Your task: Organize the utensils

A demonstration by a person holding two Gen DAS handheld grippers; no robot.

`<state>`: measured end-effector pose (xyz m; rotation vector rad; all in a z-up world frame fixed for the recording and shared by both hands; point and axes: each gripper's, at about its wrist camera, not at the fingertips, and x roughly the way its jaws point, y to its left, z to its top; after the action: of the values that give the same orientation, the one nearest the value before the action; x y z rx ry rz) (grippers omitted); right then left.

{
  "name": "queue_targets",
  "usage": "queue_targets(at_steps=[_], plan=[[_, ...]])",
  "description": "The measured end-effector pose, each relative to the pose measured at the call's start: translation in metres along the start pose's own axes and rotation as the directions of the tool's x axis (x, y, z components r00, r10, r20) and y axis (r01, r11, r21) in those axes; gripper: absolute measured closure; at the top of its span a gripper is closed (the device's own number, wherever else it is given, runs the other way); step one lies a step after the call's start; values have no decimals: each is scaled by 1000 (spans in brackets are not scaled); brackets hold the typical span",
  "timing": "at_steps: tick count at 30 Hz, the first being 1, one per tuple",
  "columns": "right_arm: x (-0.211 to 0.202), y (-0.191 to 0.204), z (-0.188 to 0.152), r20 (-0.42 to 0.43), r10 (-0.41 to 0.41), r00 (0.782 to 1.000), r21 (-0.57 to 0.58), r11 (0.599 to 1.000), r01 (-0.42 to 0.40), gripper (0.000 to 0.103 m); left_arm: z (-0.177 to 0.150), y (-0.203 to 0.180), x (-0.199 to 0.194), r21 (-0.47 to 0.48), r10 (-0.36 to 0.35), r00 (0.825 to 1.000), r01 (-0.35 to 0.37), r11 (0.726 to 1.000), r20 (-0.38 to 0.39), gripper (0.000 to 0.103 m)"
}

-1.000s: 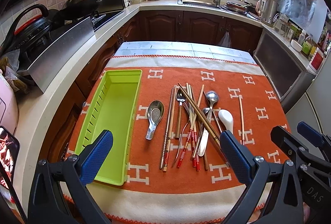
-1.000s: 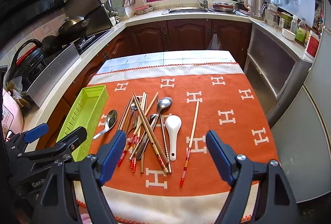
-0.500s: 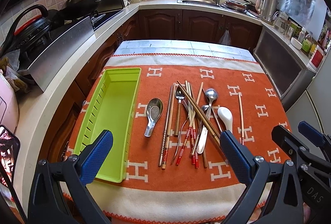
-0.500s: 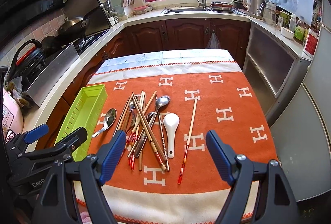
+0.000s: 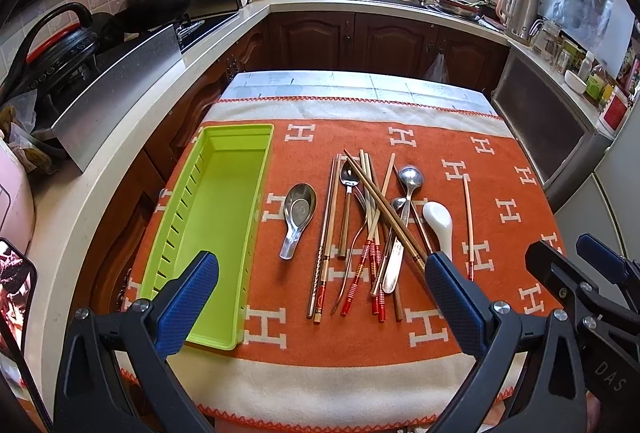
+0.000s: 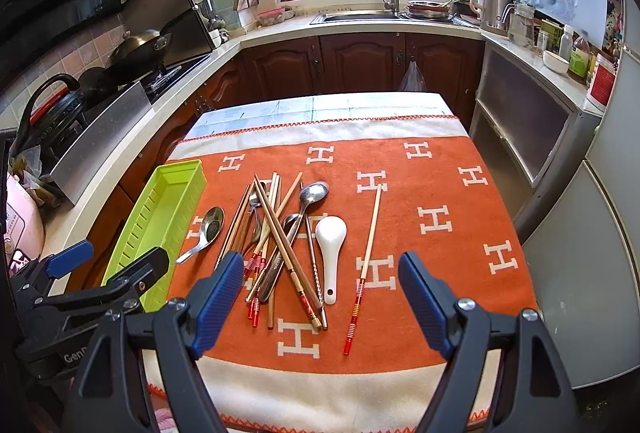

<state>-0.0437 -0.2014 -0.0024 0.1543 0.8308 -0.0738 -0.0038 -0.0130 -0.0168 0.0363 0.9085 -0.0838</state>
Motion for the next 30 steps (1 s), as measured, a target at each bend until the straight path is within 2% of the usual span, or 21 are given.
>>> queue_targets(at_steps=[17, 20, 26, 30], plan=[[12, 5, 4, -32, 16, 999, 3, 1000, -16, 23, 1, -2, 9, 5, 14, 1000, -14, 1000, -16, 1], [15, 2, 5, -39, 21, 999, 14, 1000, -21, 23, 2, -2, 15, 3, -31, 999, 31, 1000, -32, 1], [25, -6, 8, -66, 25, 998, 35, 999, -23, 23, 8, -1, 37, -18, -134, 982, 133, 991, -130, 1], [31, -18, 12, -70, 17, 997, 63, 998, -13, 23, 18, 3, 43, -11, -139, 981, 139, 990, -135, 1]])
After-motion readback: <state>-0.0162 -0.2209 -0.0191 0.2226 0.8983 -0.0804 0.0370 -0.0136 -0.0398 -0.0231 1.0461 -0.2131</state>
